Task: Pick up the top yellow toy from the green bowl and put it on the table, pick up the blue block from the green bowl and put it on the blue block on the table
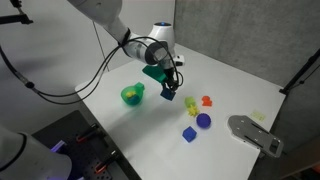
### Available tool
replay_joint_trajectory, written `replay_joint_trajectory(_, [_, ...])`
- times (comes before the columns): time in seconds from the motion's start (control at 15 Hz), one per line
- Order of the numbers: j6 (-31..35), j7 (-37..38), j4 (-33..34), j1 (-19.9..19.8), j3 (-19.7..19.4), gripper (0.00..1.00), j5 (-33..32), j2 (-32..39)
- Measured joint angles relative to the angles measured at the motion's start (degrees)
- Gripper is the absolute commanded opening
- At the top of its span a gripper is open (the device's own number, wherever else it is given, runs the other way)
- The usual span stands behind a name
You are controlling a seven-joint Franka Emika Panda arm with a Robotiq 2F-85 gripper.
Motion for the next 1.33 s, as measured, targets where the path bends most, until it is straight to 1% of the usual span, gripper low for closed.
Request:
replay_joint_trajectory(0.27, [-0.5, 0.6, 1.0, -2.7, -4.2, 0.33, -2.7, 1.7])
replay_joint_trajectory(0.53, [-0.3, 4.0, 3.1, -3.8, -7.1, 0.33, -4.1, 5.3])
replay_joint_trajectory(1.0, [-0.3, 10.1, 10.3, -3.9, -9.9, 0.33, -4.2, 13.8])
replay_joint_trajectory(1.33, [-0.3, 12.5, 14.8, -4.0, -11.5, 0.33, -4.2, 18.4])
